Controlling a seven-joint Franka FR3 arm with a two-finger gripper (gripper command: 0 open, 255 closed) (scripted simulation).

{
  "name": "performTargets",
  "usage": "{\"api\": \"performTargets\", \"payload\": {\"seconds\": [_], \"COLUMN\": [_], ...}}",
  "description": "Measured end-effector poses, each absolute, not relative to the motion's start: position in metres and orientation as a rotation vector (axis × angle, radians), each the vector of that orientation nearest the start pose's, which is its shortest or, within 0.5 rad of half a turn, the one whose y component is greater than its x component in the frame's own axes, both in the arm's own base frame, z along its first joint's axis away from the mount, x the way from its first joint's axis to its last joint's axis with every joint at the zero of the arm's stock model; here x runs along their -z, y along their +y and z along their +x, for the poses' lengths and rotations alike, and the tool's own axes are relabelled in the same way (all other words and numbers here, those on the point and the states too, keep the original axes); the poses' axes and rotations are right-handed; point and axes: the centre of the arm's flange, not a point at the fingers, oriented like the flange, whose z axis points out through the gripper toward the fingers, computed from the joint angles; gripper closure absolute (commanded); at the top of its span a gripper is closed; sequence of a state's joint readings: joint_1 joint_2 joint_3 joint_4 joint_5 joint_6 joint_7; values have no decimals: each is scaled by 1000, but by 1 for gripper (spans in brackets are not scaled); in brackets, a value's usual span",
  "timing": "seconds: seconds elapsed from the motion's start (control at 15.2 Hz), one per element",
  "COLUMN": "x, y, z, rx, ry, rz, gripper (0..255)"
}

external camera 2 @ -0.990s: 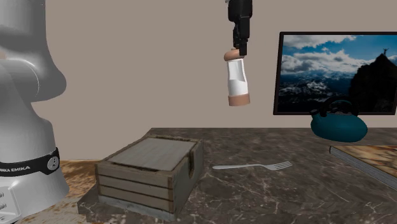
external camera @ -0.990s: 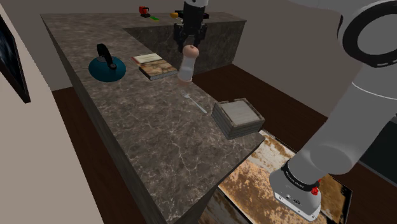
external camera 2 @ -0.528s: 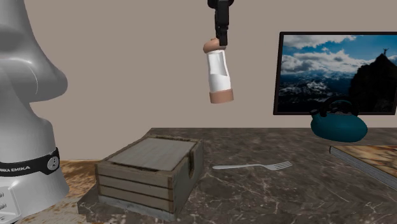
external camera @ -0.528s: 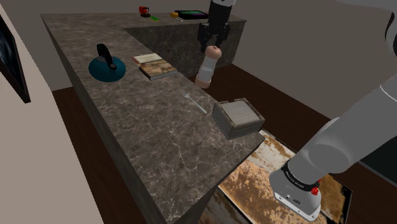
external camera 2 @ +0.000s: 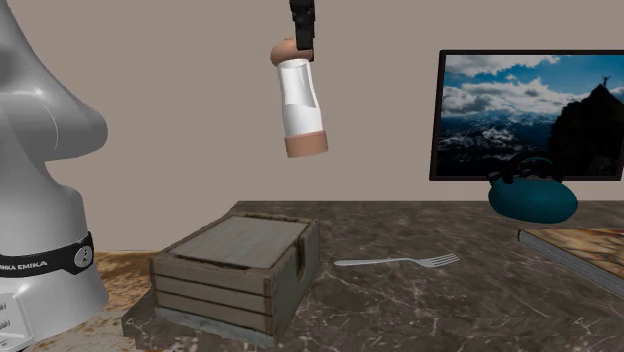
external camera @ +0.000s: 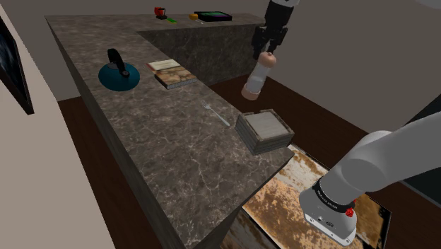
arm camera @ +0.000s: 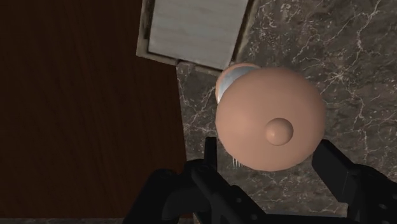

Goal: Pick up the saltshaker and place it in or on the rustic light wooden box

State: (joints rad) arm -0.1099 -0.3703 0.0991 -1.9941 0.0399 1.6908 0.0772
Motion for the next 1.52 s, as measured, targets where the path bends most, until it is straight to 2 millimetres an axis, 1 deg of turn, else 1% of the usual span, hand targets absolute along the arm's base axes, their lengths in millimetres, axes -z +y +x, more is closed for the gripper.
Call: {"api": "performTargets", "payload": {"seconds": [0.13, 0.2, 0.26, 0.33, 0.4, 0.46, 0.59, 0.86, 1.52], "x": [-622, -629, -628, -634, -632, -632, -626, -607, -553], "y": [-8, -17, -24, -31, -41, -47, -51, -53, -52], "z": [424, 415, 407, 396, 384, 376, 373, 369, 369], "rx": [103, 103, 104, 104, 104, 103, 102, 101, 101], "ry": [152, 152, 152, 152, 152, 152, 151, 150, 150], "rz": [-3130, -3130, -3130, -3130, -3131, -3130, -3130, -3130, -3130], "gripper": [255, 255, 255, 255, 255, 255, 255, 255, 255]}}
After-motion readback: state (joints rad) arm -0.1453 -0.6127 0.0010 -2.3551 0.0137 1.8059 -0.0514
